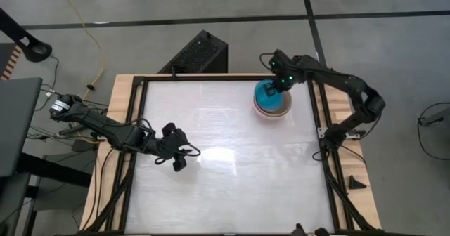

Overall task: Nest bowls inside each other
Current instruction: Stack the blue bowl on top of the blue-patterned bowl, then return to Home Position

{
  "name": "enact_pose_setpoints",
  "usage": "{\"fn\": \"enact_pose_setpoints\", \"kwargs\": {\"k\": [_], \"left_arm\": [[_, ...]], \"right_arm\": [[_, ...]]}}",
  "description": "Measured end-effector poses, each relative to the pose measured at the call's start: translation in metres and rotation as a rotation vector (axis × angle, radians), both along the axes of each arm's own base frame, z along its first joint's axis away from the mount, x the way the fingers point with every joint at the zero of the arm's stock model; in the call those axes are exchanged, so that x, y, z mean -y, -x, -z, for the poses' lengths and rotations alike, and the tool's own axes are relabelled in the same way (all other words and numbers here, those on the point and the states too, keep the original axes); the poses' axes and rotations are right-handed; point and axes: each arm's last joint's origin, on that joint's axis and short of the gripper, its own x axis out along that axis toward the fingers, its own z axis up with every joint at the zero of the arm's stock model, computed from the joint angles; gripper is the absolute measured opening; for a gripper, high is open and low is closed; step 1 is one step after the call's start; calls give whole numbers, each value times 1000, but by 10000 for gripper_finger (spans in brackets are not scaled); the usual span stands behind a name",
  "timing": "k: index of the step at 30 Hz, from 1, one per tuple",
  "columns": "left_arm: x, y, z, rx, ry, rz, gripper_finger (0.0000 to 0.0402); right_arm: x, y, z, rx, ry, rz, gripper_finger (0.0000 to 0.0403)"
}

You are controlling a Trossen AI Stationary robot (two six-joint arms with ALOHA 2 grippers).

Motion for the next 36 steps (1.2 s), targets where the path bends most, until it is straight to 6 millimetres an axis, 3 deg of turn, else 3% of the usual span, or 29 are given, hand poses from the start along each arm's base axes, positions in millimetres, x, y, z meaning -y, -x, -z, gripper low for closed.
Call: {"fn": "enact_pose_setpoints", "kwargs": {"k": [10, 24, 36], "left_arm": [[0, 0, 0, 8, 39, -39, 135], [0, 0, 0, 11, 50, -49, 135], [0, 0, 0, 12, 53, -51, 135]], "right_arm": [[9, 2, 9, -42, -20, -23, 32], [6, 7, 11, -108, -43, -9, 85], [1, 12, 1, -86, -14, -29, 191]]}}
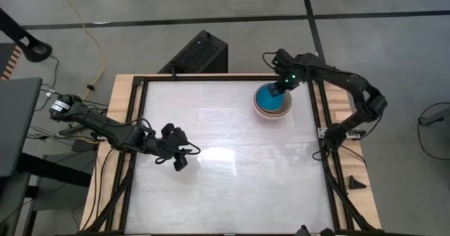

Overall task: Nest bowls inside each other
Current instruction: Return to Home Position

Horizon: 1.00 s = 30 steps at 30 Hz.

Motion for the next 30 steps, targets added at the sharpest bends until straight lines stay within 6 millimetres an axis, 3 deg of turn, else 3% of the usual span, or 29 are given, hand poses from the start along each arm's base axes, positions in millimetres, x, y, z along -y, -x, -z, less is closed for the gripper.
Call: {"fn": "enact_pose_setpoints", "kwargs": {"k": [5, 10, 15, 22, 27, 30], "left_arm": [[0, 0, 0, 0, 0, 0, 135], [0, 0, 0, 0, 0, 0, 135], [0, 0, 0, 4, -3, 3, 135], [2, -7, -7, 86, -36, 55, 135], [4, -11, -35, 234, -61, 106, 135], [2, -7, -54, 297, -95, 127, 135]], "right_arm": [[-12, 9, -20, 59, 54, -10, 229], [-41, 12, -45, 175, 95, -56, 234], [-83, -3, -66, 334, 157, -194, 233], [-157, -35, -86, 568, 209, -545, 232], [-212, -44, -93, 671, 256, -788, 232], [-236, -40, -85, 701, 330, -864, 232]]}}
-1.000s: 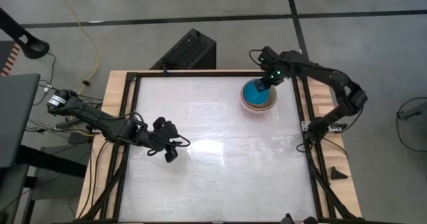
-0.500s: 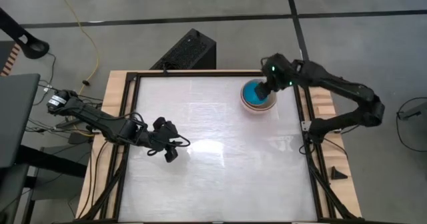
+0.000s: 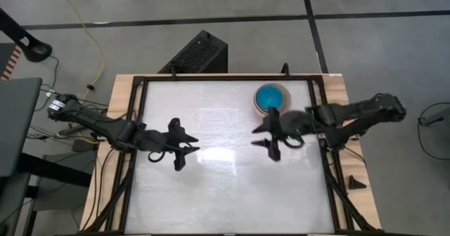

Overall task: Nest bowls inside each other
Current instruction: Return to Home Position

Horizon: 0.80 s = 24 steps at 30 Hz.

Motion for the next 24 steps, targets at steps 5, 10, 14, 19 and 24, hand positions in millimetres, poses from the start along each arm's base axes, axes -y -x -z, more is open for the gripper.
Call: {"fn": "enact_pose_setpoints", "kwargs": {"k": [5, 10, 14, 19, 24], "left_arm": [[-5, 15, -22, 99, -42, 38, 135], [-14, 39, -25, 161, -75, 53, 135], [-23, 61, -8, 227, -77, -4, 135], [-32, 83, 22, 351, 19, -66, 135], [-38, 96, 48, 446, 107, -100, 135]], "right_arm": [[-5, 21, 31, 122, -50, 23, 232], [10, 47, 79, 333, -142, 63, 232], [24, 67, 111, 562, -204, 96, 232], [35, 90, 148, 730, -291, 73, 232], [41, 104, 180, 689, -353, 107, 232]]}}
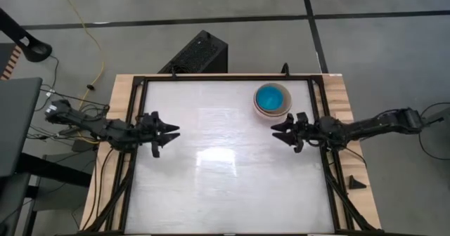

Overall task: Nest bowls inside each other
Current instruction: Return to Home Position

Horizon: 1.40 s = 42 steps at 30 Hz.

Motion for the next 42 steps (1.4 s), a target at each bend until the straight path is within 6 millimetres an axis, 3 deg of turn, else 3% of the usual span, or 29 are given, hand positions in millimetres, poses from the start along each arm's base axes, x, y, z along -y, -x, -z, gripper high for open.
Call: {"fn": "enact_pose_setpoints", "kwargs": {"k": [10, 15, 21, 30, 42], "left_arm": [[-4, 9, 47, 43, 114, -22, 135], [-4, 10, 74, 86, 202, -19, 135], [-5, 10, 76, 54, 175, -48, 135], [-7, 11, 77, 47, 145, -126, 135], [-8, 13, 99, -179, 48, -134, 135]], "right_arm": [[14, 7, 23, -250, -17, 40, 232], [21, 9, 24, -282, 124, 82, 232], [20, 9, 25, -305, 344, 76, 232], [20, 9, 26, -313, 334, 76, 232], [20, 9, 26, -313, 334, 76, 232]]}}
